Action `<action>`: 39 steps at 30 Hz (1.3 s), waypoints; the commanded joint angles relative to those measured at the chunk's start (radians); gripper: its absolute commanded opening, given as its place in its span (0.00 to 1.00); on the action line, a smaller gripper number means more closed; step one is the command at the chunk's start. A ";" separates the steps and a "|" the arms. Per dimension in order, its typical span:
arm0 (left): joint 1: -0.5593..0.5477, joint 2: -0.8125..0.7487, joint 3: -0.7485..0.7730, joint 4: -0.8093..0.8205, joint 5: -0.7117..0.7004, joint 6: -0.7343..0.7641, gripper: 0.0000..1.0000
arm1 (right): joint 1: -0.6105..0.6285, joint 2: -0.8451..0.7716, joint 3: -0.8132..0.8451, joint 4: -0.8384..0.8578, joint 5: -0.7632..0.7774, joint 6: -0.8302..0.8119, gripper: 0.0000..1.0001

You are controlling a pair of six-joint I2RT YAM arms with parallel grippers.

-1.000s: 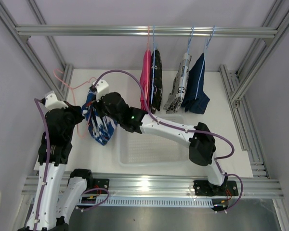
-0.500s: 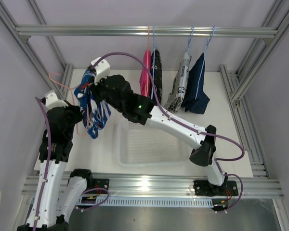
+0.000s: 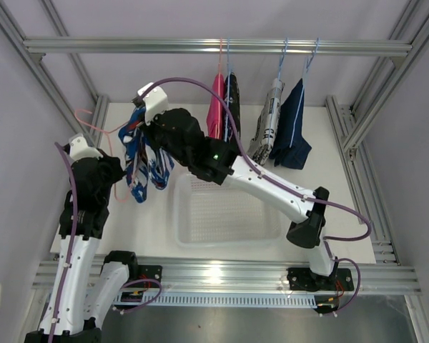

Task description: Remove the trousers from the hanger

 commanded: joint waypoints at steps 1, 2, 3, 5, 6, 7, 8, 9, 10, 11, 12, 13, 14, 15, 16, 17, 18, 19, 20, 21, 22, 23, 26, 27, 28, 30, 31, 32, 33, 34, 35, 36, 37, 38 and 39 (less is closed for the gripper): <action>0.013 0.003 -0.013 0.054 0.003 0.005 0.01 | 0.001 -0.175 0.052 0.147 0.034 -0.051 0.00; 0.013 0.006 -0.012 0.055 0.004 0.004 0.01 | 0.003 -0.183 0.056 0.150 0.039 -0.054 0.00; 0.013 0.006 -0.012 0.059 0.006 0.005 0.00 | 0.001 -0.195 0.056 0.152 0.042 -0.059 0.00; 0.013 0.006 -0.019 0.074 0.027 0.007 0.00 | 0.000 -0.206 0.058 0.155 0.046 -0.063 0.00; 0.013 0.006 -0.024 0.078 0.036 0.008 0.01 | -0.002 -0.209 0.058 0.156 0.048 -0.063 0.00; 0.011 0.009 -0.025 0.083 0.047 0.010 0.00 | -0.003 -0.218 0.058 0.156 0.048 -0.065 0.00; 0.010 0.012 -0.032 0.088 0.075 0.014 0.01 | -0.002 -0.223 0.056 0.158 0.051 -0.065 0.00; 0.008 0.018 -0.033 0.098 0.086 0.017 0.00 | -0.003 -0.226 0.049 0.161 0.052 -0.067 0.00; -0.003 0.021 -0.035 0.102 0.096 0.022 0.00 | -0.005 -0.231 0.044 0.170 0.054 -0.068 0.00; -0.010 0.026 -0.035 0.103 0.102 0.030 0.00 | -0.006 -0.231 0.044 0.173 0.056 -0.067 0.00; -0.018 0.028 -0.033 0.106 0.103 0.034 0.01 | -0.008 -0.231 0.045 0.173 0.054 -0.067 0.00; -0.032 0.028 -0.033 0.106 0.101 0.040 0.01 | -0.009 -0.231 0.045 0.181 0.052 -0.067 0.00; -0.039 0.028 -0.035 0.106 0.096 0.051 0.00 | -0.009 -0.229 0.048 0.182 0.051 -0.067 0.00; -0.046 0.029 -0.035 0.108 0.090 0.056 0.00 | -0.009 -0.229 0.051 0.182 0.051 -0.067 0.00; -0.059 0.034 -0.032 0.106 0.087 0.062 0.00 | -0.009 -0.229 0.062 0.181 0.051 -0.067 0.00; -0.064 0.037 -0.030 0.102 0.083 0.068 0.01 | -0.008 -0.231 0.068 0.176 0.051 -0.068 0.00; -0.069 0.041 -0.024 0.097 0.072 0.073 0.00 | -0.009 -0.234 0.073 0.172 0.051 -0.071 0.00; -0.076 0.053 -0.022 0.089 0.064 0.074 0.01 | -0.009 -0.237 0.073 0.167 0.052 -0.073 0.00; -0.078 0.061 -0.018 0.080 0.060 0.077 0.00 | -0.008 -0.243 0.073 0.164 0.056 -0.077 0.00; -0.082 0.072 -0.012 0.071 0.054 0.079 0.01 | -0.009 -0.255 0.071 0.160 0.059 -0.082 0.00; -0.084 0.090 -0.007 0.060 0.040 0.080 0.00 | -0.009 -0.264 0.070 0.153 0.063 -0.088 0.00; -0.084 0.101 0.007 0.046 0.038 0.077 0.00 | -0.009 -0.270 0.067 0.149 0.068 -0.093 0.00; -0.084 0.118 0.007 0.045 0.043 0.076 0.01 | -0.008 -0.303 0.064 0.135 0.080 -0.111 0.00; -0.084 0.120 0.005 0.045 0.043 0.077 0.00 | -0.009 -0.319 0.064 0.132 0.083 -0.114 0.00; -0.084 0.120 0.007 0.045 0.040 0.077 0.00 | -0.009 -0.329 0.064 0.127 0.086 -0.122 0.00; -0.086 0.115 -0.002 0.052 0.038 0.077 0.00 | -0.009 -0.346 0.062 0.118 0.089 -0.128 0.00; -0.089 0.116 -0.004 0.055 0.037 0.080 0.00 | -0.008 -0.364 0.061 0.114 0.097 -0.135 0.00; -0.089 0.120 -0.006 0.056 0.032 0.080 0.00 | -0.009 -0.372 0.053 0.112 0.102 -0.140 0.00; -0.093 0.126 -0.001 0.052 0.030 0.080 0.00 | -0.008 -0.385 0.024 0.115 0.103 -0.143 0.00; -0.095 0.127 -0.002 0.051 0.027 0.080 0.00 | -0.011 -0.411 0.004 0.120 0.109 -0.145 0.00; -0.095 0.130 -0.002 0.051 0.018 0.080 0.00 | -0.011 -0.427 -0.019 0.123 0.111 -0.143 0.00; -0.096 0.133 -0.001 0.048 0.012 0.080 0.00 | -0.011 -0.445 -0.078 0.127 0.112 -0.142 0.00; -0.096 0.133 0.002 0.046 0.004 0.082 0.00 | -0.011 -0.464 -0.115 0.138 0.115 -0.137 0.00; -0.096 0.132 0.001 0.042 -0.002 0.082 0.00 | -0.009 -0.508 -0.157 0.144 0.115 -0.125 0.00; -0.096 0.129 0.004 0.043 -0.014 0.083 0.00 | -0.011 -0.536 -0.206 0.155 0.115 -0.119 0.00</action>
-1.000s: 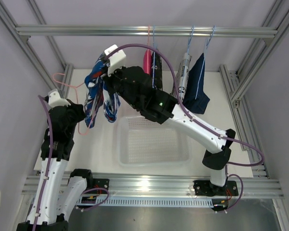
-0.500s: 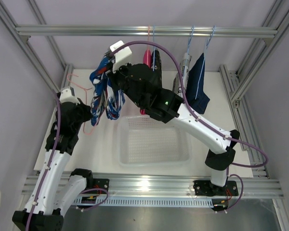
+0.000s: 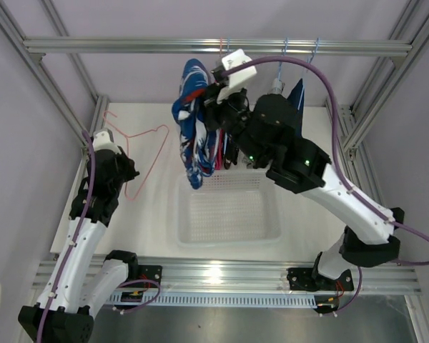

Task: Remove the trousers from the hanger
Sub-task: Remove the trousers from the hanger, then place the trousers in the bin.

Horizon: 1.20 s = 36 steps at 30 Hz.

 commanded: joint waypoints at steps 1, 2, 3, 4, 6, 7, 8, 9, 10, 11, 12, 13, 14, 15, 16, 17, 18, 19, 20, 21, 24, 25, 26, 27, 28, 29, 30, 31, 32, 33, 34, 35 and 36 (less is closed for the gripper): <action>-0.007 -0.011 0.026 0.018 -0.048 0.021 0.00 | -0.003 -0.136 -0.164 0.185 0.015 -0.005 0.00; -0.007 -0.014 0.028 0.018 -0.049 0.021 0.00 | -0.001 -0.195 -0.221 0.198 0.015 0.004 0.00; -0.006 -0.017 0.028 0.020 -0.051 0.021 0.00 | -0.001 -0.226 -0.277 0.222 0.015 0.019 0.00; -0.007 -0.022 0.026 0.020 -0.048 0.021 0.01 | -0.001 -0.257 -0.332 0.230 0.017 0.027 0.00; -0.009 -0.026 0.028 0.018 -0.048 0.021 0.00 | -0.001 -0.346 -0.491 0.245 0.023 0.052 0.00; -0.010 -0.031 0.028 0.018 -0.052 0.023 0.01 | -0.001 -0.378 -0.547 0.267 0.029 0.059 0.00; -0.012 -0.035 0.028 0.018 -0.055 0.023 0.00 | -0.003 -0.406 -0.653 0.279 0.032 0.067 0.00; -0.015 -0.040 0.025 0.021 -0.057 0.024 0.01 | -0.001 -0.461 -0.703 0.299 0.038 0.079 0.00; -0.017 -0.042 0.026 0.021 -0.063 0.026 0.01 | -0.004 -0.484 -0.748 0.307 0.043 0.085 0.00; -0.020 -0.045 0.026 0.021 -0.064 0.026 0.00 | -0.004 -0.506 -0.822 0.310 0.049 0.093 0.00; -0.023 -0.045 0.025 0.020 -0.066 0.027 0.00 | -0.004 -0.541 -0.854 0.311 0.055 0.108 0.00; -0.026 -0.048 0.026 0.020 -0.071 0.030 0.01 | -0.006 -0.558 -0.881 0.313 0.061 0.115 0.00; -0.029 -0.051 0.029 0.018 -0.074 0.030 0.01 | -0.006 -0.573 -0.930 0.314 0.066 0.121 0.00; -0.033 -0.052 0.029 0.018 -0.075 0.030 0.01 | -0.007 -0.599 -0.952 0.310 0.076 0.125 0.00; -0.038 -0.055 0.028 0.018 -0.083 0.032 0.00 | -0.007 -0.613 -0.972 0.310 0.085 0.130 0.00; -0.041 -0.055 0.028 0.018 -0.087 0.032 0.00 | -0.009 -0.627 -0.989 0.310 0.093 0.132 0.00; -0.046 -0.060 0.028 0.018 -0.088 0.035 0.01 | -0.012 -0.638 -1.018 0.302 0.107 0.135 0.00; -0.047 -0.062 0.029 0.018 -0.088 0.035 0.00 | -0.013 -0.665 -1.030 0.296 0.113 0.136 0.00; -0.049 -0.062 0.029 0.017 -0.089 0.035 0.01 | -0.018 -0.678 -1.039 0.290 0.118 0.139 0.00; -0.050 -0.062 0.028 0.018 -0.086 0.035 0.00 | -0.024 -0.690 -1.056 0.273 0.128 0.141 0.00; -0.052 -0.063 0.029 0.018 -0.086 0.035 0.01 | -0.038 -0.748 -1.078 0.235 0.147 0.139 0.00; -0.052 -0.065 0.029 0.018 -0.086 0.035 0.01 | -0.047 -0.777 -1.084 0.227 0.152 0.138 0.00; -0.052 -0.063 0.031 0.018 -0.084 0.035 0.00 | -0.052 -0.793 -1.089 0.219 0.156 0.136 0.00; -0.052 -0.065 0.032 0.020 -0.083 0.036 0.01 | -0.056 -0.806 -1.092 0.204 0.158 0.136 0.00; -0.052 -0.066 0.032 0.020 -0.081 0.035 0.00 | -0.064 -0.819 -1.098 0.196 0.159 0.136 0.00; -0.052 -0.068 0.034 0.018 -0.081 0.035 0.00 | -0.076 -0.843 -1.101 0.178 0.159 0.136 0.00; -0.052 -0.066 0.032 0.018 -0.080 0.035 0.00 | -0.082 -0.854 -1.102 0.170 0.161 0.136 0.00; -0.050 -0.068 0.032 0.018 -0.078 0.035 0.00 | -0.088 -0.863 -1.105 0.161 0.161 0.136 0.00; -0.052 -0.069 0.034 0.020 -0.078 0.035 0.00 | -0.099 -0.872 -1.113 0.155 0.161 0.136 0.00; -0.053 -0.069 0.032 0.018 -0.078 0.035 0.00 | -0.104 -0.891 -1.119 0.146 0.162 0.133 0.00; -0.053 -0.069 0.032 0.018 -0.077 0.035 0.01 | -0.108 -0.897 -1.124 0.143 0.162 0.133 0.00; -0.052 -0.069 0.031 0.020 -0.077 0.035 0.00 | -0.111 -0.903 -1.135 0.141 0.164 0.133 0.00; -0.053 -0.069 0.034 0.018 -0.075 0.035 0.00 | -0.113 -0.906 -1.139 0.140 0.158 0.141 0.00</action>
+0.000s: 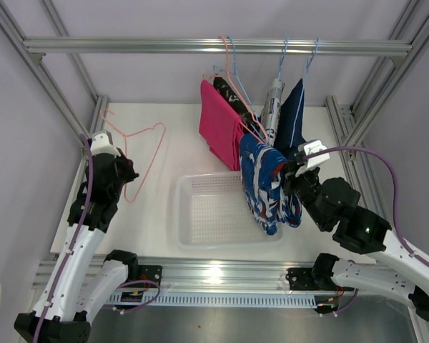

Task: Remove the trousers from the hanger
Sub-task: Place the trousers in the bin.

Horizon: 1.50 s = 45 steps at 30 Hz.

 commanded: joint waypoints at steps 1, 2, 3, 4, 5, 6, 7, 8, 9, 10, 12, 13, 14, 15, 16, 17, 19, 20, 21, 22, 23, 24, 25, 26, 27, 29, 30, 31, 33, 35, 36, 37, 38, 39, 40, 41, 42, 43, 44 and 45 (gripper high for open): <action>-0.010 -0.017 0.031 0.028 -0.009 0.025 0.00 | -0.010 -0.035 0.007 0.104 0.025 0.020 0.00; -0.011 -0.017 0.032 0.025 -0.009 0.025 0.00 | -0.010 -0.032 -0.002 0.108 0.013 0.024 0.00; -0.013 -0.018 0.031 0.025 -0.009 0.024 0.00 | -0.010 -0.022 -0.008 0.111 -0.014 0.031 0.00; -0.014 -0.020 0.032 0.025 -0.012 0.025 0.00 | -0.010 -0.014 -0.017 0.116 -0.033 0.044 0.00; -0.019 -0.023 0.032 0.025 -0.012 0.025 0.00 | -0.009 -0.005 -0.043 0.130 -0.076 0.047 0.00; -0.020 -0.025 0.034 0.025 -0.013 0.027 0.00 | -0.010 0.018 -0.057 0.137 -0.099 0.055 0.00; -0.023 -0.026 0.032 0.027 -0.013 0.027 0.01 | -0.010 0.029 -0.074 0.151 -0.125 0.096 0.00; -0.026 -0.028 0.032 0.027 -0.007 0.030 0.00 | -0.010 0.040 -0.097 0.204 -0.149 0.110 0.00; -0.026 -0.028 0.035 0.027 -0.006 0.032 0.00 | -0.009 0.050 -0.152 0.237 -0.215 0.119 0.00; -0.028 -0.026 0.034 0.025 -0.006 0.033 0.00 | -0.007 0.078 -0.174 0.269 -0.240 0.136 0.00; -0.028 -0.029 0.037 0.024 -0.006 0.033 0.01 | -0.006 0.112 -0.209 0.369 -0.304 0.187 0.00; -0.028 -0.031 0.034 0.025 -0.006 0.033 0.01 | -0.001 0.150 -0.229 0.395 -0.317 0.207 0.00; -0.028 -0.031 0.034 0.025 -0.003 0.035 0.00 | -0.001 0.168 -0.240 0.456 -0.361 0.239 0.00; -0.029 -0.031 0.034 0.025 -0.001 0.033 0.00 | 0.000 0.190 -0.247 0.481 -0.381 0.256 0.00; -0.030 -0.028 0.037 0.022 -0.003 0.033 0.01 | 0.006 0.233 -0.252 0.504 -0.396 0.268 0.00; -0.031 -0.026 0.037 0.021 -0.003 0.035 0.00 | 0.011 0.256 -0.252 0.539 -0.418 0.281 0.00; -0.033 -0.028 0.037 0.021 -0.001 0.035 0.00 | 0.029 0.299 -0.242 0.561 -0.421 0.294 0.00; -0.033 -0.028 0.037 0.021 -0.001 0.035 0.00 | 0.046 0.343 -0.229 0.573 -0.423 0.294 0.00; -0.034 -0.028 0.038 0.021 0.000 0.035 0.01 | 0.054 0.365 -0.223 0.578 -0.423 0.296 0.00; -0.034 -0.028 0.035 0.021 0.002 0.036 0.01 | 0.063 0.386 -0.217 0.582 -0.427 0.301 0.16; -0.034 -0.028 0.040 0.021 0.003 0.035 0.01 | 0.072 0.408 -0.203 0.585 -0.453 0.302 0.28; -0.034 -0.028 0.038 0.019 0.005 0.035 0.00 | 0.079 0.443 -0.195 0.585 -0.473 0.307 0.52; -0.034 -0.028 0.038 0.021 0.010 0.035 0.00 | 0.083 0.458 -0.188 0.581 -0.490 0.308 0.60; -0.034 -0.028 0.040 0.021 0.011 0.035 0.00 | 0.091 0.471 -0.171 0.572 -0.522 0.308 0.65; -0.034 -0.029 0.043 0.021 0.011 0.035 0.01 | 0.102 0.489 -0.162 0.567 -0.541 0.310 0.73; -0.034 -0.031 0.041 0.021 0.017 0.035 0.00 | 0.115 0.500 -0.143 0.562 -0.597 0.336 0.77; -0.034 -0.031 0.041 0.021 0.017 0.035 0.00 | 0.118 0.506 -0.137 0.562 -0.634 0.348 0.79; -0.034 -0.029 0.043 0.022 0.022 0.036 0.00 | 0.122 0.505 -0.131 0.559 -0.657 0.366 0.80; -0.034 -0.029 0.041 0.021 0.023 0.035 0.00 | 0.134 0.491 -0.126 0.562 -0.700 0.377 0.83; -0.034 -0.028 0.041 0.021 0.025 0.036 0.00 | 0.137 0.480 -0.122 0.567 -0.760 0.394 0.84; -0.034 -0.029 0.041 0.021 0.025 0.036 0.00 | 0.143 0.475 -0.114 0.562 -0.771 0.396 0.85; -0.034 -0.029 0.041 0.021 0.026 0.036 0.01 | 0.149 0.459 -0.113 0.553 -0.788 0.399 0.86; -0.034 -0.029 0.043 0.021 0.026 0.035 0.00 | 0.152 0.449 -0.111 0.550 -0.792 0.396 0.86; -0.034 -0.029 0.042 0.021 0.028 0.035 0.01 | 0.158 0.437 -0.111 0.544 -0.791 0.393 0.86; -0.034 -0.029 0.043 0.021 0.028 0.035 0.00 | 0.161 0.411 -0.113 0.532 -0.774 0.393 0.84; -0.034 -0.029 0.042 0.021 0.029 0.035 0.01 | 0.160 0.396 -0.117 0.527 -0.762 0.387 0.76; -0.034 -0.029 0.040 0.021 0.031 0.035 0.01 | 0.160 0.382 -0.122 0.524 -0.743 0.380 0.70; -0.036 -0.028 0.043 0.019 0.031 0.035 0.01 | 0.160 0.364 -0.128 0.501 -0.686 0.376 0.60; -0.037 -0.026 0.043 0.021 0.031 0.035 0.01 | 0.160 0.359 -0.129 0.487 -0.659 0.362 0.43; -0.037 -0.028 0.045 0.019 0.031 0.035 0.01 | 0.160 0.362 -0.131 0.475 -0.642 0.357 0.37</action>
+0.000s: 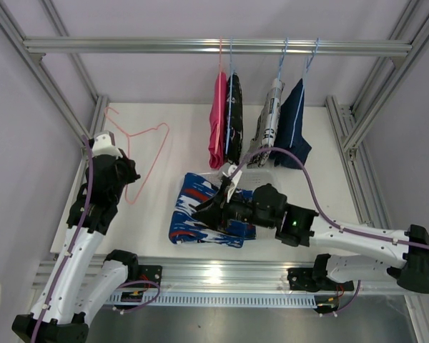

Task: Remove the trousers from the hanger
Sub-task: Place the trousers in the bin.

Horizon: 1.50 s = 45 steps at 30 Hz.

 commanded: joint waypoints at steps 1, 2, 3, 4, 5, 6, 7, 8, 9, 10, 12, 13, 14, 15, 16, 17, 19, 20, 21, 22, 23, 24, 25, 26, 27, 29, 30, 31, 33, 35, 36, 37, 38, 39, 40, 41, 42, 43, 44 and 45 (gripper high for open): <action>-0.012 -0.010 0.042 0.025 0.021 0.019 0.01 | -0.004 -0.026 0.020 -0.030 0.090 -0.014 0.31; -0.012 -0.010 0.040 0.025 0.021 0.019 0.00 | -0.004 -0.003 0.017 -0.033 0.093 -0.016 0.26; -0.012 -0.010 0.040 0.025 0.021 0.019 0.01 | -0.006 0.014 0.013 -0.030 0.094 -0.011 0.25; -0.014 -0.009 0.042 0.025 0.021 0.019 0.00 | -0.006 0.034 0.007 -0.026 0.096 -0.010 0.24; -0.014 -0.010 0.042 0.025 0.020 0.019 0.01 | -0.006 0.075 -0.009 -0.018 0.096 -0.004 0.22; -0.014 -0.012 0.043 0.025 0.020 0.019 0.01 | -0.006 0.096 -0.019 -0.006 0.096 0.009 0.21; -0.014 -0.012 0.042 0.025 0.020 0.021 0.01 | -0.006 0.121 -0.030 0.022 0.091 0.013 0.20; -0.014 -0.012 0.042 0.025 0.018 0.021 0.01 | -0.004 0.168 -0.050 0.037 0.088 0.019 0.19; -0.015 -0.012 0.040 0.025 0.017 0.021 0.00 | -0.006 0.190 -0.059 0.049 0.088 0.026 0.19; -0.015 -0.012 0.042 0.025 0.017 0.021 0.01 | -0.006 0.215 -0.068 0.075 0.093 0.038 0.18; -0.015 -0.013 0.042 0.025 0.015 0.021 0.01 | -0.006 0.279 -0.101 0.112 0.094 0.050 0.17; -0.015 -0.013 0.042 0.025 0.015 0.022 0.00 | -0.007 0.300 -0.113 0.125 0.094 0.068 0.17; -0.015 -0.015 0.042 0.025 0.013 0.022 0.01 | -0.007 0.320 -0.125 0.137 0.093 0.075 0.16; -0.015 -0.015 0.045 0.025 0.013 0.022 0.00 | -0.006 0.357 -0.147 0.160 0.091 0.085 0.16; -0.015 -0.016 0.045 0.025 0.013 0.022 0.00 | -0.007 0.374 -0.157 0.171 0.090 0.093 0.16; -0.015 -0.016 0.043 0.025 0.016 0.022 0.00 | -0.007 0.388 -0.167 0.181 0.087 0.108 0.15; -0.015 -0.019 0.046 0.025 0.017 0.024 0.01 | -0.006 0.414 -0.187 0.201 0.085 0.121 0.15; -0.015 -0.021 0.045 0.025 0.018 0.025 0.00 | -0.006 0.420 -0.190 0.204 0.084 0.128 0.15; -0.015 -0.021 0.043 0.025 0.018 0.024 0.01 | -0.007 0.422 -0.193 0.204 0.085 0.130 0.15; -0.015 -0.022 0.045 0.025 0.018 0.024 0.00 | -0.007 0.419 -0.194 0.203 0.085 0.130 0.15; -0.015 -0.021 0.045 0.023 0.018 0.024 0.00 | -0.007 0.416 -0.193 0.197 0.085 0.128 0.15; -0.015 -0.019 0.046 0.023 0.020 0.024 0.00 | -0.006 0.410 -0.190 0.179 0.087 0.122 0.16; -0.015 -0.019 0.043 0.025 0.020 0.024 0.01 | -0.009 0.390 -0.178 0.166 0.091 0.119 0.16; -0.015 -0.019 0.045 0.025 0.020 0.024 0.00 | -0.007 0.376 -0.168 0.148 0.096 0.113 0.16; -0.015 -0.021 0.043 0.023 0.020 0.024 0.01 | -0.007 0.359 -0.159 0.107 0.097 0.101 0.16; -0.015 -0.022 0.045 0.025 0.021 0.025 0.01 | -0.007 0.289 -0.135 0.065 0.102 0.093 0.17; -0.015 -0.024 0.043 0.025 0.021 0.025 0.01 | -0.006 0.261 -0.127 0.018 0.116 0.084 0.17; -0.015 -0.024 0.043 0.025 0.021 0.027 0.00 | -0.004 0.230 -0.121 -0.004 0.140 0.076 0.17; -0.017 -0.029 0.043 0.026 0.023 0.027 0.00 | 0.003 0.134 -0.119 -0.061 0.188 0.066 0.18; -0.020 -0.030 0.042 0.026 0.018 0.029 0.00 | 0.002 0.077 -0.136 -0.090 0.234 0.056 0.20; -0.022 -0.033 0.043 0.026 0.017 0.030 0.01 | -0.004 0.030 -0.160 -0.113 0.254 0.058 0.20; -0.026 -0.035 0.043 0.023 0.009 0.029 0.00 | -0.007 0.009 -0.179 -0.121 0.281 0.068 0.21; -0.028 -0.035 0.043 0.025 0.007 0.030 0.00 | -0.015 -0.006 -0.197 -0.125 0.289 0.076 0.21; -0.031 -0.038 0.042 0.026 0.007 0.030 0.00 | -0.021 -0.026 -0.237 -0.122 0.294 0.087 0.21; -0.032 -0.038 0.043 0.026 0.007 0.030 0.00 | -0.024 -0.032 -0.257 -0.118 0.294 0.107 0.21; -0.032 -0.038 0.045 0.026 0.007 0.030 0.01 | -0.027 -0.035 -0.277 -0.113 0.295 0.116 0.21; -0.032 -0.038 0.043 0.025 0.009 0.032 0.00 | -0.029 -0.035 -0.295 -0.099 0.300 0.127 0.21; -0.032 -0.038 0.043 0.025 0.009 0.030 0.01 | -0.029 -0.028 -0.329 -0.087 0.301 0.136 0.21; -0.032 -0.038 0.046 0.025 0.010 0.032 0.01 | -0.030 -0.018 -0.348 -0.060 0.303 0.156 0.21; -0.035 -0.038 0.043 0.025 0.010 0.032 0.00 | -0.032 -0.009 -0.361 -0.043 0.305 0.167 0.20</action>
